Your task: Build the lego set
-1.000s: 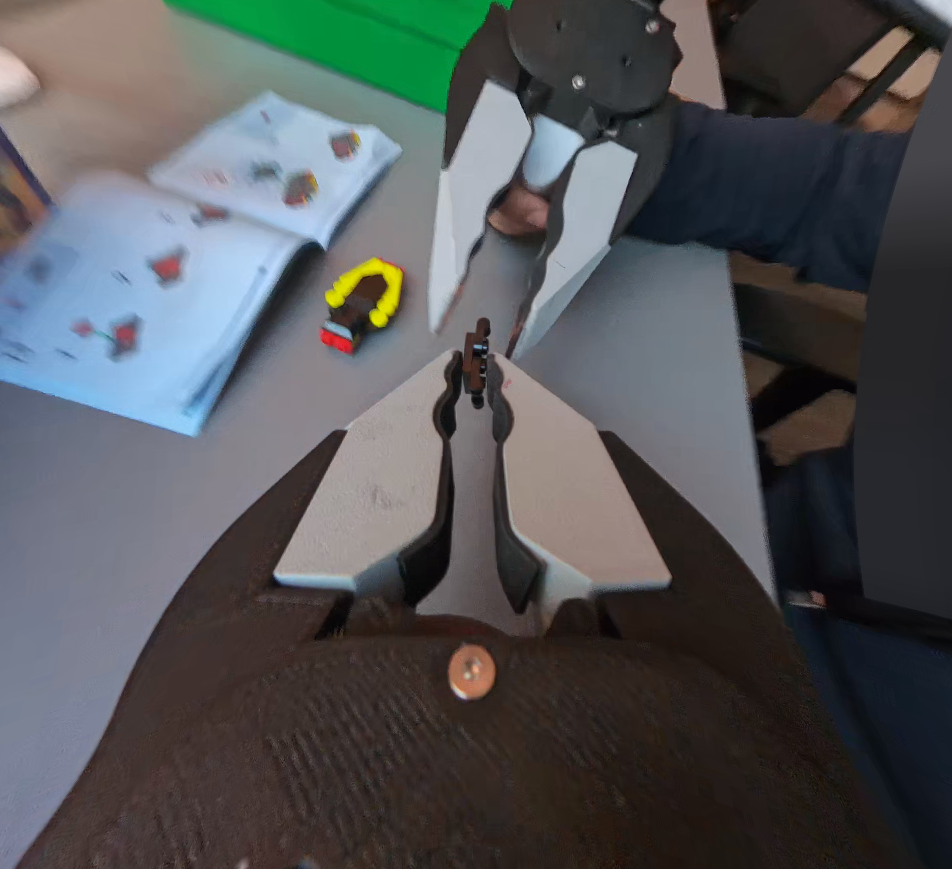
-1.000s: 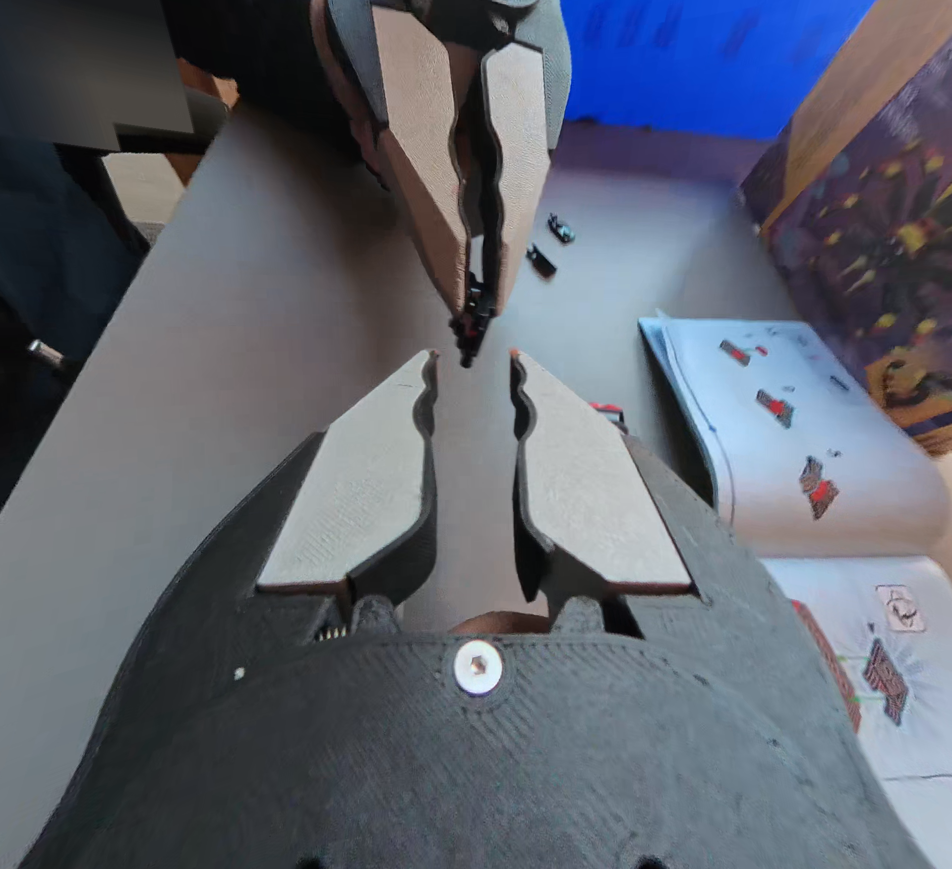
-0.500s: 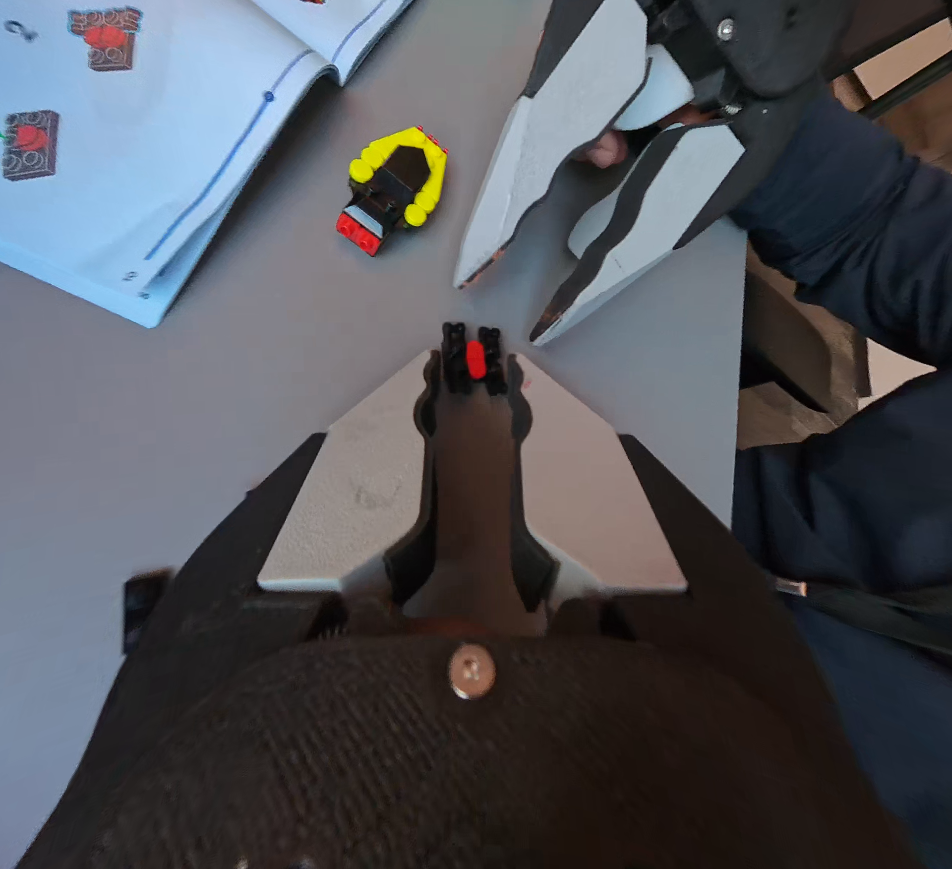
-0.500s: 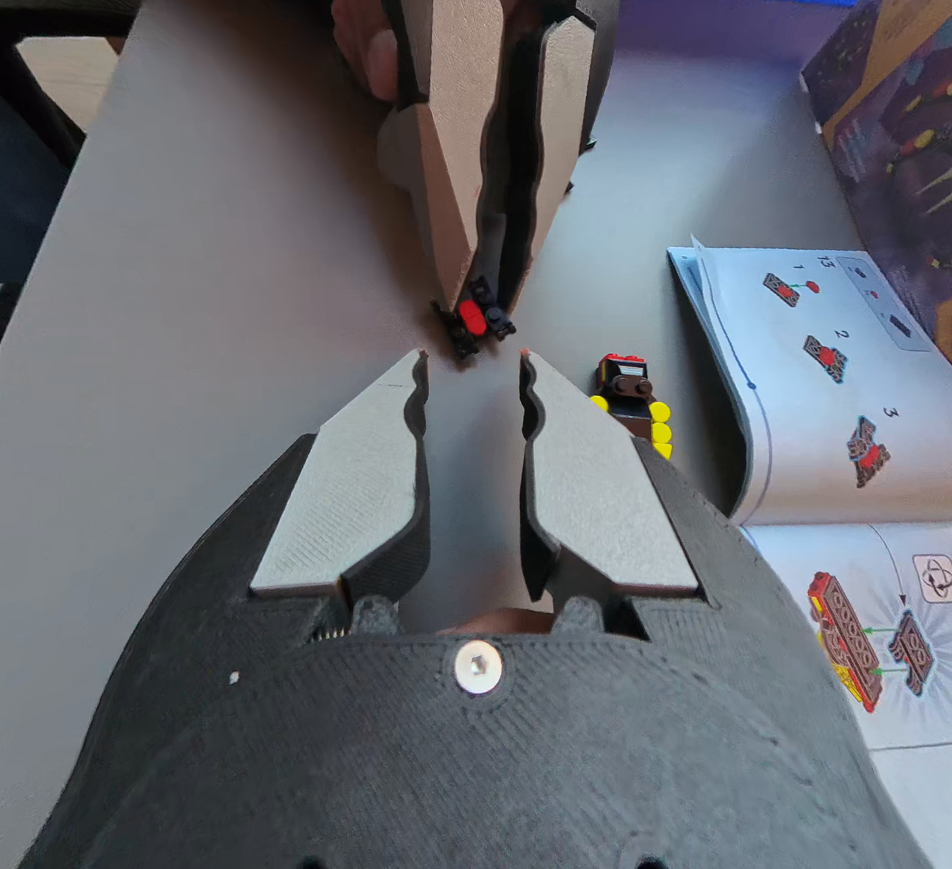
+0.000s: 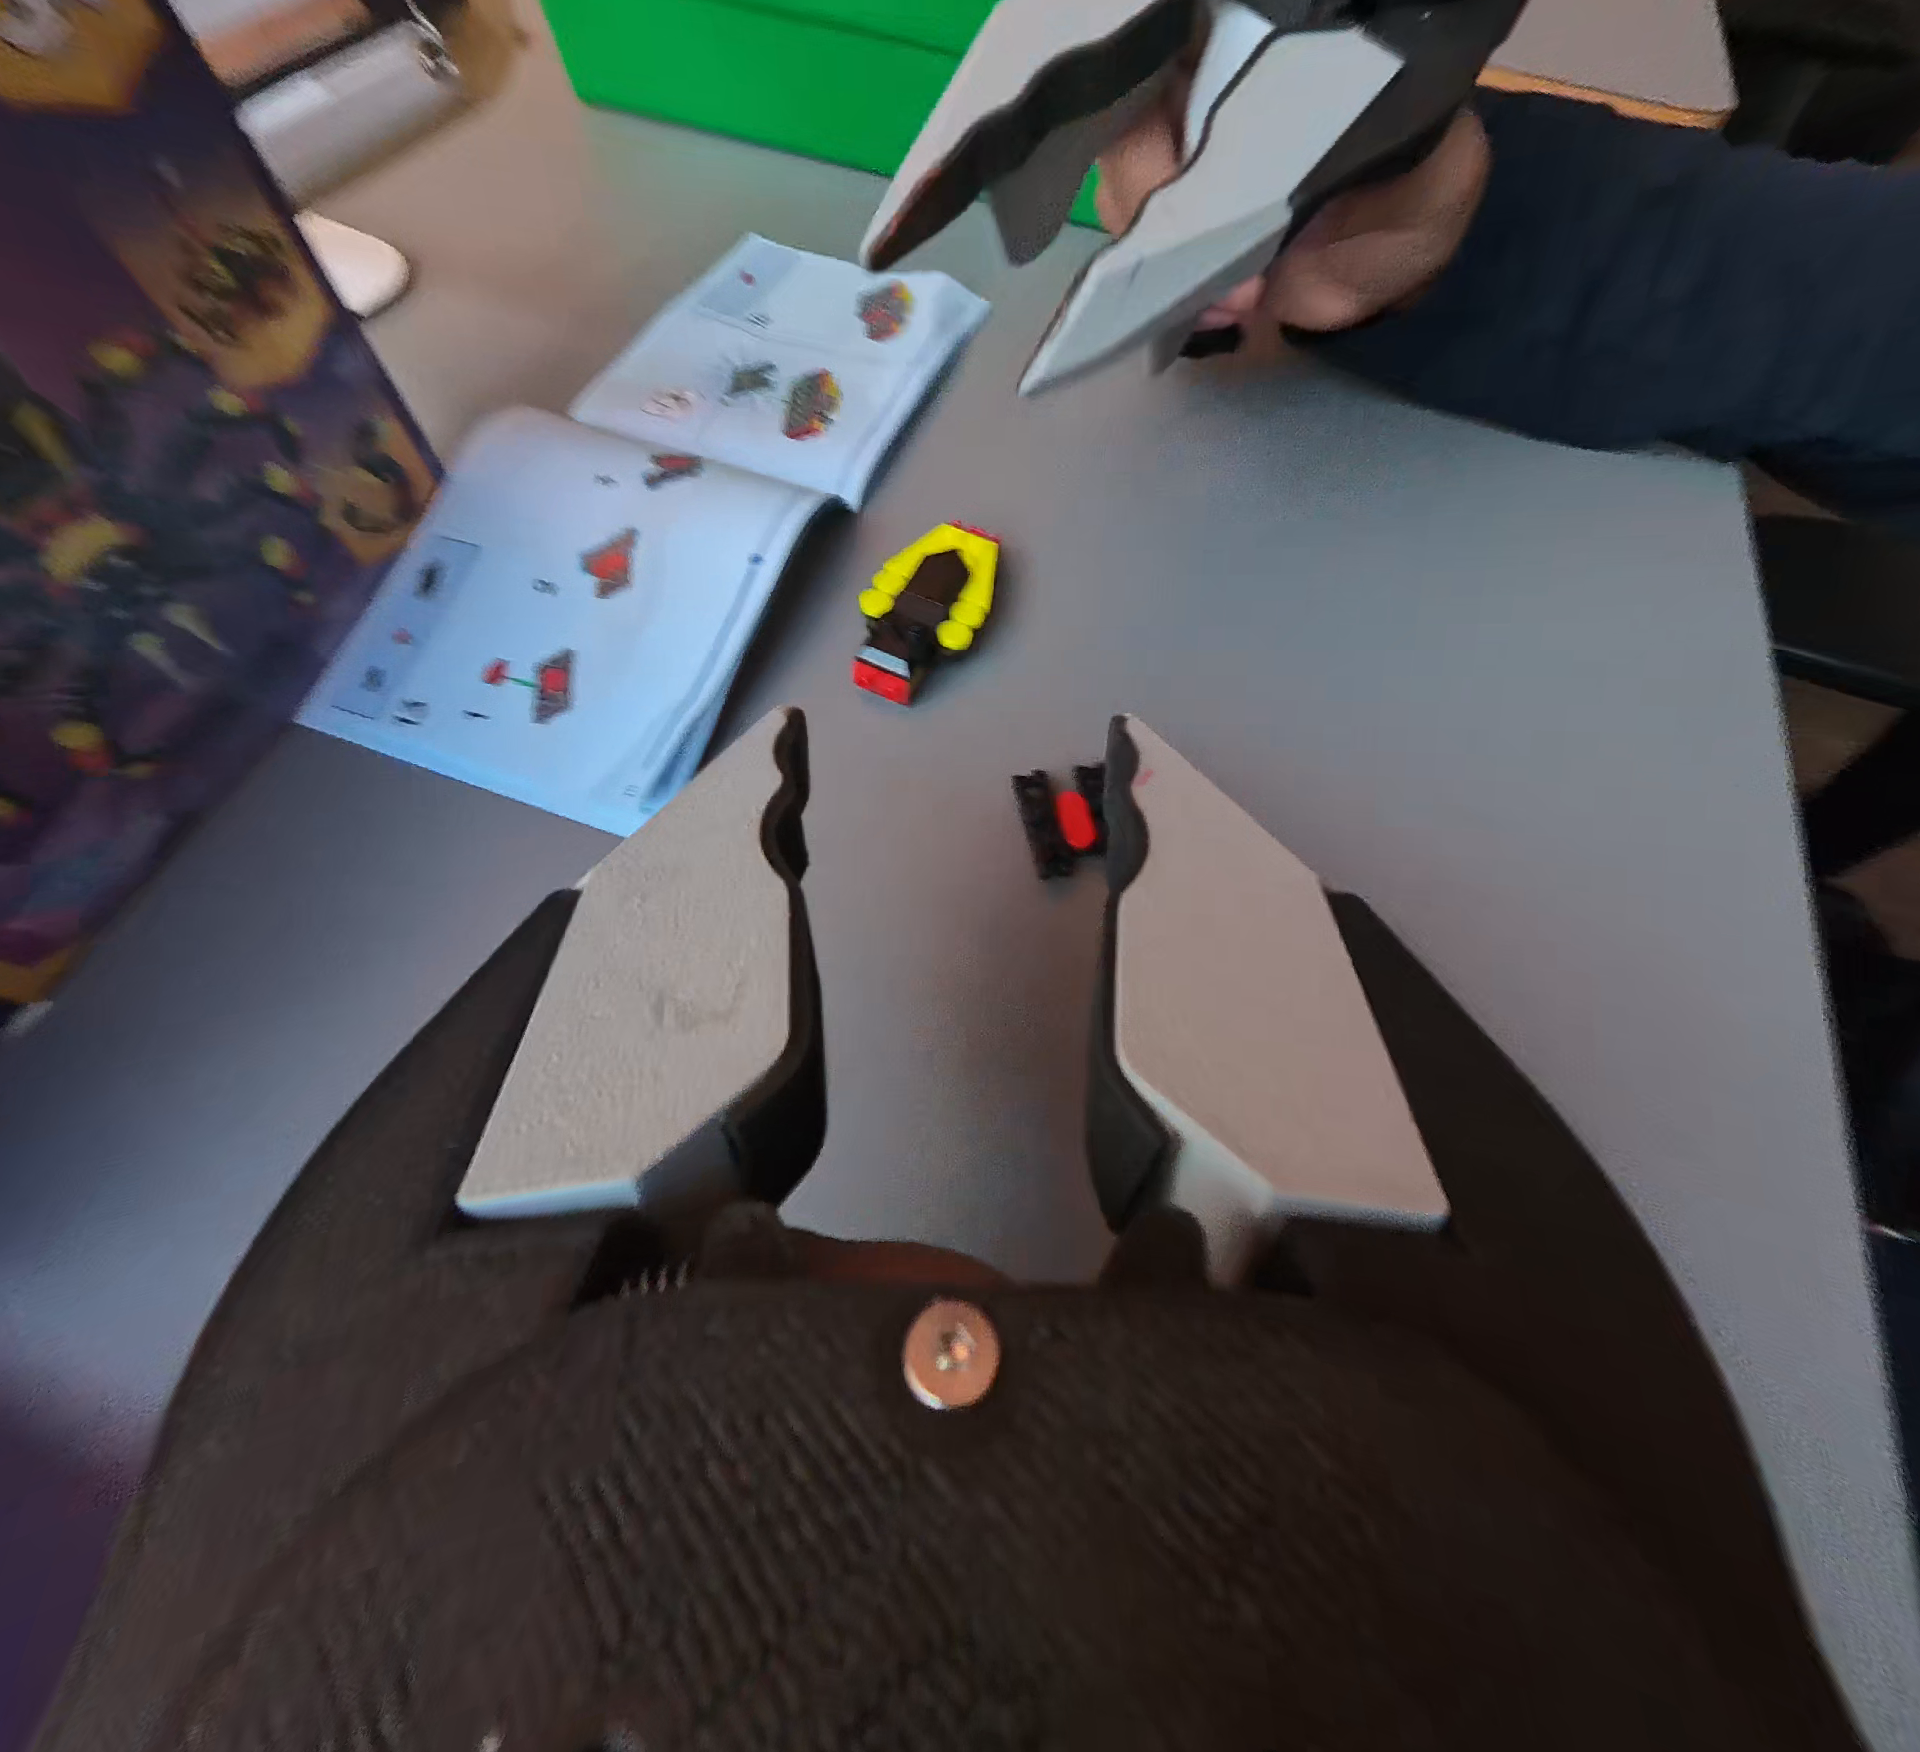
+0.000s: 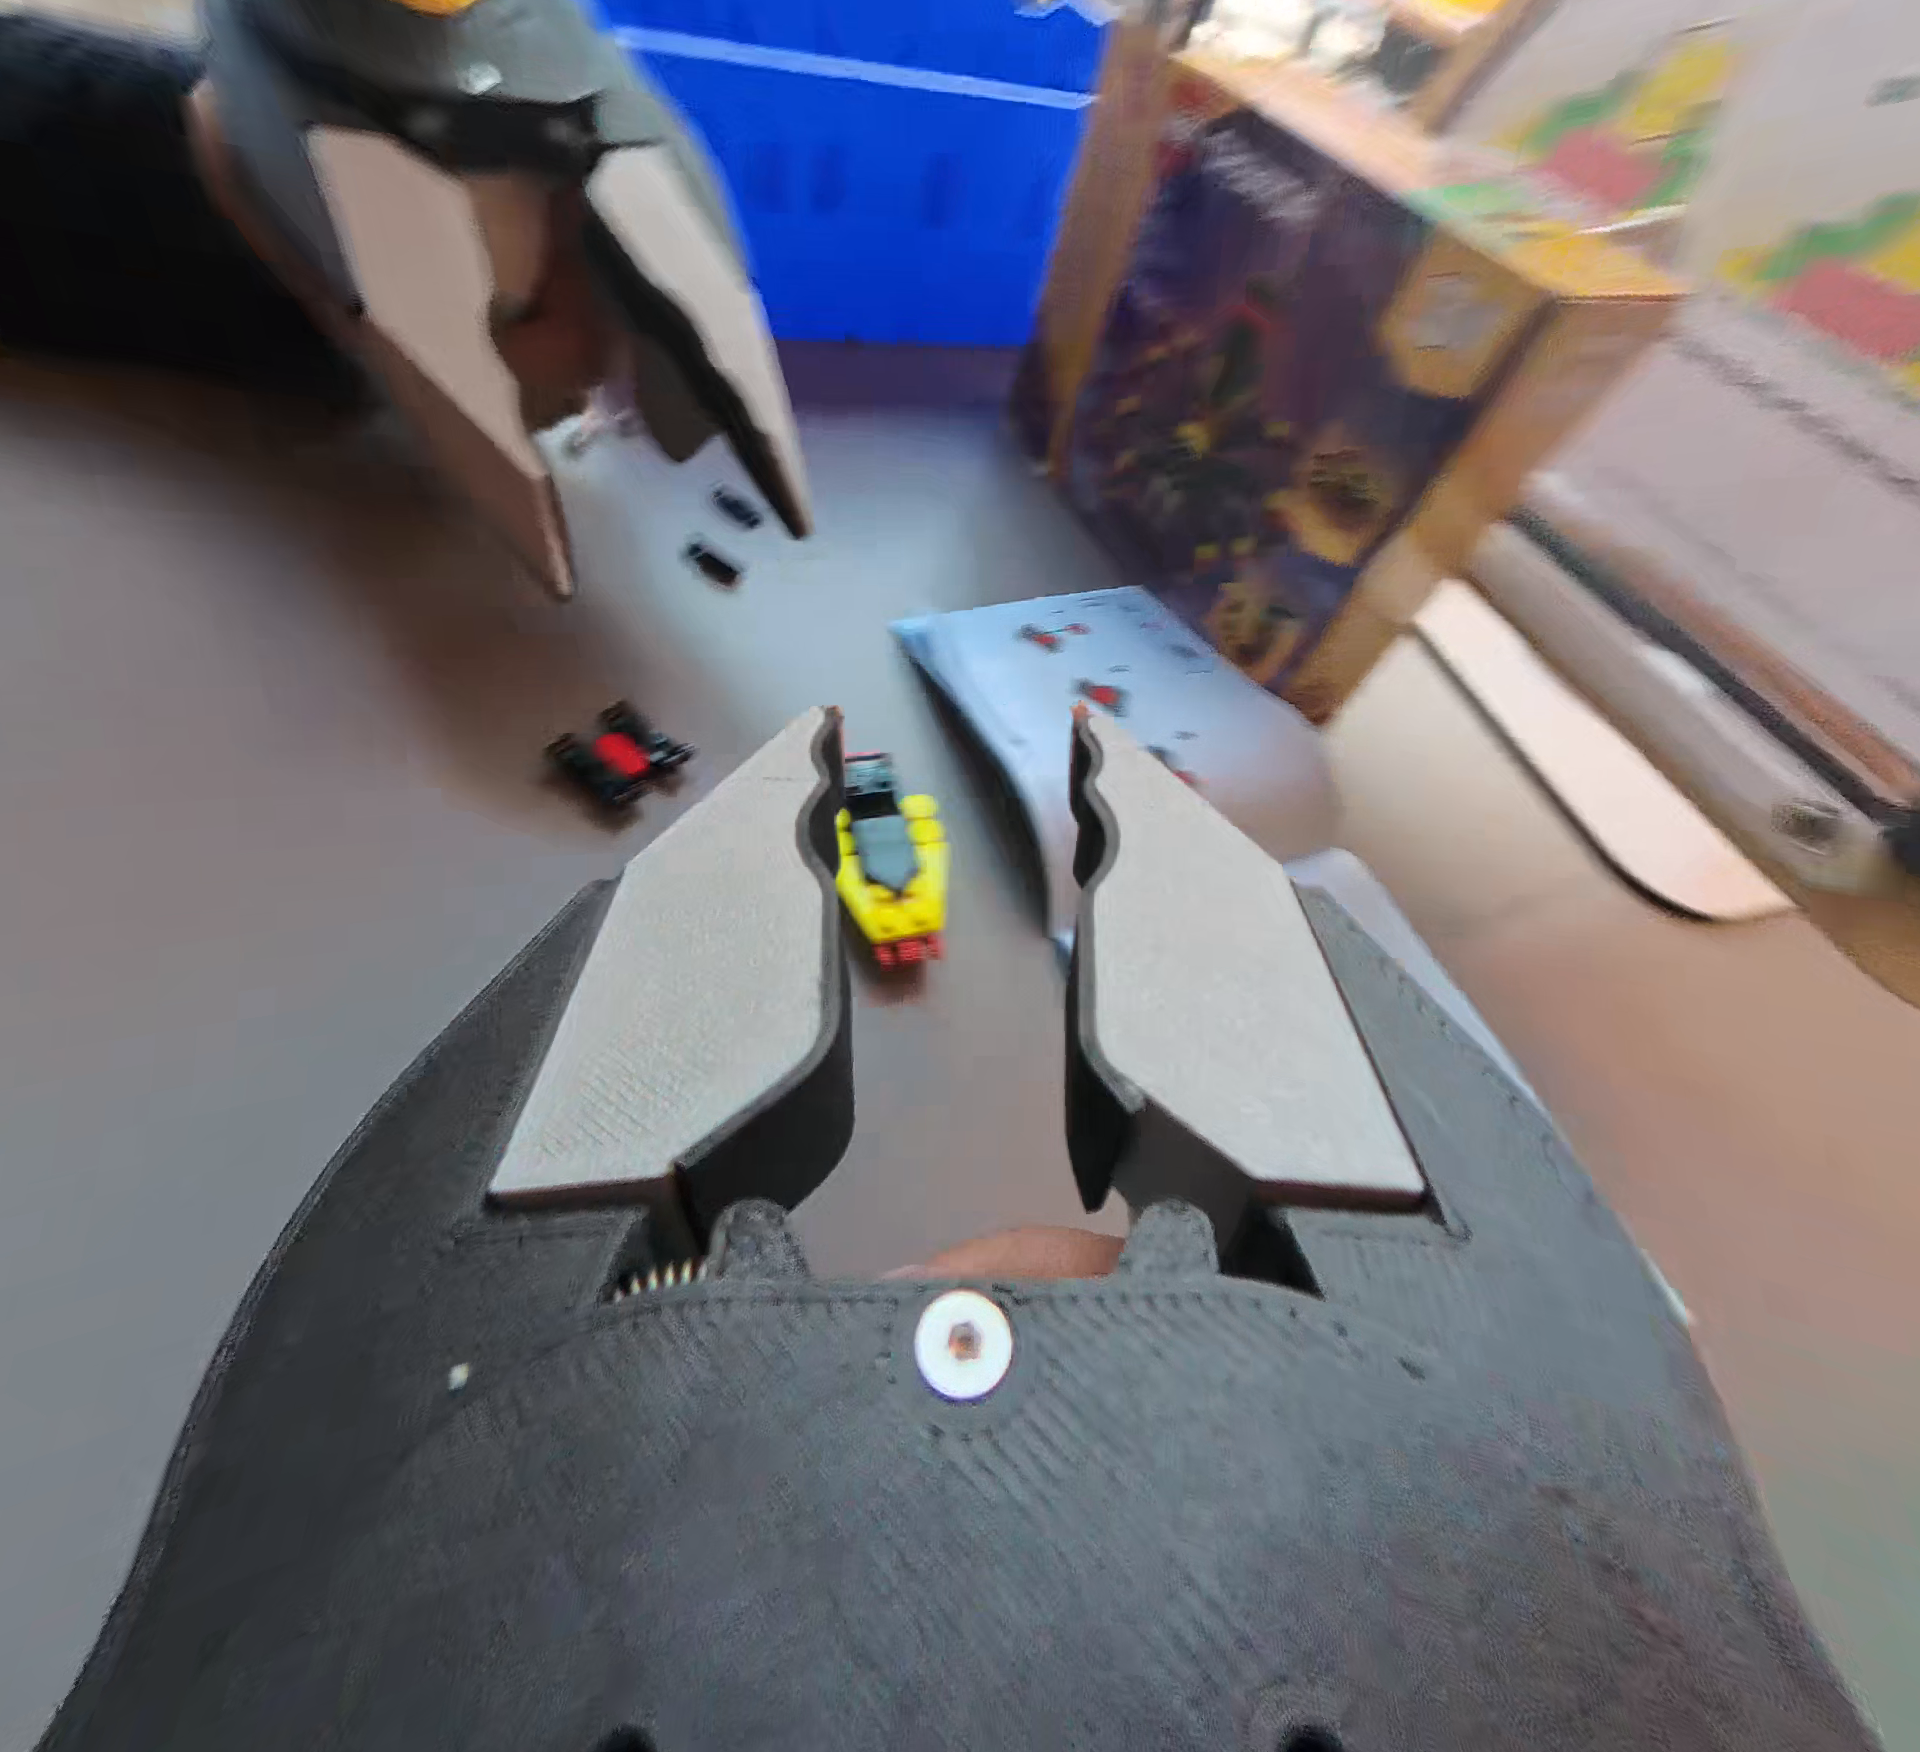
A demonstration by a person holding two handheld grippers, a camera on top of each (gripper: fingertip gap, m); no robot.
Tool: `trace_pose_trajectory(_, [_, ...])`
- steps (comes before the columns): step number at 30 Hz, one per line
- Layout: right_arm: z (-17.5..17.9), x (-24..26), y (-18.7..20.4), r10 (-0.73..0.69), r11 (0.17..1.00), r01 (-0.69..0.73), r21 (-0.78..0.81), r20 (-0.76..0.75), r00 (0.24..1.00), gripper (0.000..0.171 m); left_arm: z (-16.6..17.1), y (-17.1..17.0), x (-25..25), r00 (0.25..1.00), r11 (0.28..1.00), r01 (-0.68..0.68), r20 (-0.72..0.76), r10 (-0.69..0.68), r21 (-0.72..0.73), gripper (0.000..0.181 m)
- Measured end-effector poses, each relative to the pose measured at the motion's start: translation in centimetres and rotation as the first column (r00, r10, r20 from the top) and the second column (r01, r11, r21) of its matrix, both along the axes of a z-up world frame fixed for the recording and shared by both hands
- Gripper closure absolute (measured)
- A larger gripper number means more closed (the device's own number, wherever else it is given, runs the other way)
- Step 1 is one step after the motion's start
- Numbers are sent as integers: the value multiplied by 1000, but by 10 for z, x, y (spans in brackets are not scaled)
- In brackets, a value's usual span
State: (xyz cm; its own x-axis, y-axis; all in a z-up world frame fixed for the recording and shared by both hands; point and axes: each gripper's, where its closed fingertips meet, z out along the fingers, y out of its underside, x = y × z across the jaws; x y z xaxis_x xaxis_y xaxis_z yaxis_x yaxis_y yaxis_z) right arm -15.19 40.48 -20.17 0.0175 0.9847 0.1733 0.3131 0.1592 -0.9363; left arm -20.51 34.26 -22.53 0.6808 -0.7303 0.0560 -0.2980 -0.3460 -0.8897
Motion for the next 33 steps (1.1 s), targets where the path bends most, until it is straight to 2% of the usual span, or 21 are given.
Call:
trace_pose_trajectory(2, [13, 13, 26, -120, 993, 118, -19, -78, 990, 128, 6, 8, -12, 998, 996, -62, -14, 63, 59, 130])
trace_pose_trajectory(5, [21, 33, 56, -290, 956, 282, -77, -142, 946, 133, 11, 18, -30, 989, 987, -151, 15, 150, 60, 142])
trace_pose_trajectory(8, [2, 38, 62, -350, 923, 326, -203, -98, 931, 133, 3, 28, -53, 965, 965, -260, -24, 261, 31, 146])
trace_pose_trajectory(10, [-10, 37, 63, -368, 909, 350, -225, -41, 929, 129, 3, 29, -58, 958, 958, -283, -33, 285, 46, 149])
trace_pose_trajectory(14, [-4, 37, 65, -379, 911, 356, -210, -78, 922, 133, 6, 28, -54, 959, 959, -283, 25, 282, 8, 150])
trace_pose_trajectory(17, [-6, 37, 71, -397, 895, 370, -250, -67, 915, 129, 4, 27, -53, 960, 961, -277, 33, 277, 0, 151])
trace_pose_trajectory(20, [-11, 49, 92, -537, 799, 495, -341, -35, 843, 134, 2, 28, -51, 961, 962, -274, 31, 273, -2, 152])
trace_pose_trajectory(23, [-12, 54, 94, -552, 744, 470, -475, -40, 833, 131, -2, 27, -49, 966, 966, -258, 32, 258, -13, 152])
trace_pose_trajectory(26, [-11, 59, 95, -544, 720, 431, -543, -58, 837, 126, -1, 23, -42, 972, 973, -227, 56, 228, -38, 152])
trace_pose_trajectory(33, [-9, 52, 86, -470, 753, 354, -555, -77, 879, 127, 4, 19, -35, 987, 988, -156, 38, 155, 19, 150])
